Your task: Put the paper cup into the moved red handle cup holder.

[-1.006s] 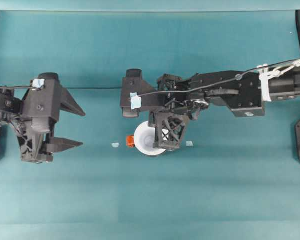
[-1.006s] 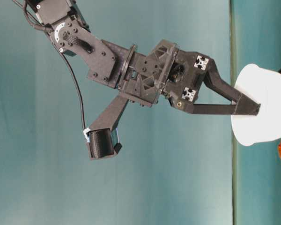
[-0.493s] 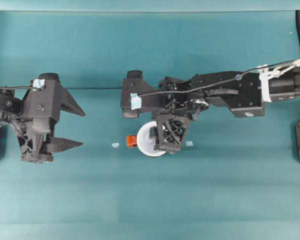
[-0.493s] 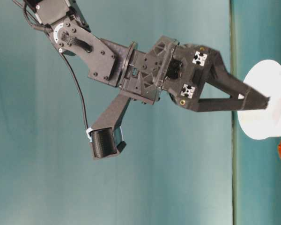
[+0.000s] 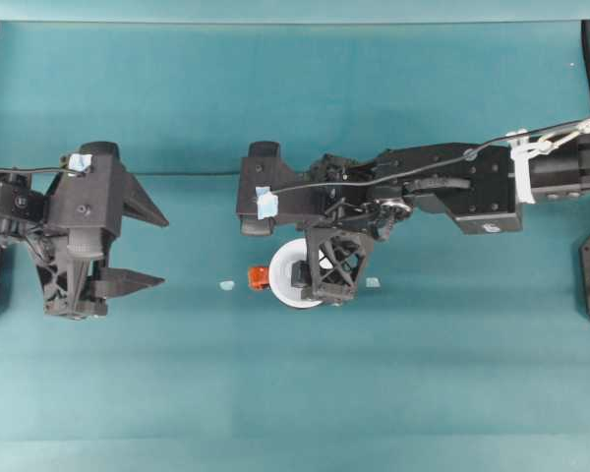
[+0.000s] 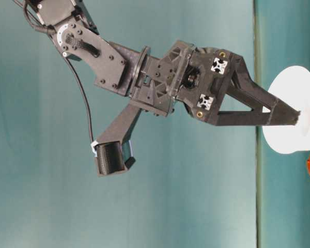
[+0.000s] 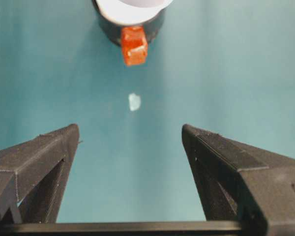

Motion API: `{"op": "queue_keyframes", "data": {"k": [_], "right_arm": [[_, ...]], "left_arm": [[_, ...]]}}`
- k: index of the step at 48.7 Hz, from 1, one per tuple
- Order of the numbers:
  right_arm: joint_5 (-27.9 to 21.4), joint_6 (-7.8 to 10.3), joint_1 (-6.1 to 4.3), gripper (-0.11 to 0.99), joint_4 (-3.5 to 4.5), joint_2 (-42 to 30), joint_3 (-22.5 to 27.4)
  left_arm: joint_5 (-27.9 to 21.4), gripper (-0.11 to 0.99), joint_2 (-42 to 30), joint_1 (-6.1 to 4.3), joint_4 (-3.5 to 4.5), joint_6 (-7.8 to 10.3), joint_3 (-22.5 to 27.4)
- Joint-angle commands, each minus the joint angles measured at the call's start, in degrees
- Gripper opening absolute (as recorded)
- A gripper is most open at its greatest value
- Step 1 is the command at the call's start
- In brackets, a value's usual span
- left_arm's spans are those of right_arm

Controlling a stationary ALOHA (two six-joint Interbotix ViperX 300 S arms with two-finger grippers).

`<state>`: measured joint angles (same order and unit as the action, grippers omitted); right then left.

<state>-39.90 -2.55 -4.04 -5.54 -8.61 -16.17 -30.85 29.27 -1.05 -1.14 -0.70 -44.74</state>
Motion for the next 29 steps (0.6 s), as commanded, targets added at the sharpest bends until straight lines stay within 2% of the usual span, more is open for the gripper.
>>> {"op": "queue_keyframes", "data": {"k": [1, 3, 6, 15, 29], "right_arm": [[0.1, 0.44, -0.18, 0.96, 0.97, 3.0, 0.7], [0.1, 0.44, -0.18, 0.96, 1.49, 4.2, 0.6], [-0.1, 0.44, -0.18, 0.96, 1.76, 6.2, 0.4], [-1.0, 0.26, 0.00, 0.96, 1.76, 13.5, -1.8], [0.5, 0.18, 0.62, 0.96, 1.85, 23.6, -11.1]], "left_arm": [[0.3, 0.90, 0.4, 0.00, -0.09, 0.00, 1.4], [0.3, 0.90, 0.4, 0.00, -0.09, 0.00, 1.4], [0.2, 0.90, 0.5, 0.00, -0.09, 0.00, 1.3], [0.3, 0.90, 0.7, 0.00, -0.09, 0.18, 1.2], [0.2, 0.90, 0.8, 0.00, -0.09, 0.00, 1.1]]}}
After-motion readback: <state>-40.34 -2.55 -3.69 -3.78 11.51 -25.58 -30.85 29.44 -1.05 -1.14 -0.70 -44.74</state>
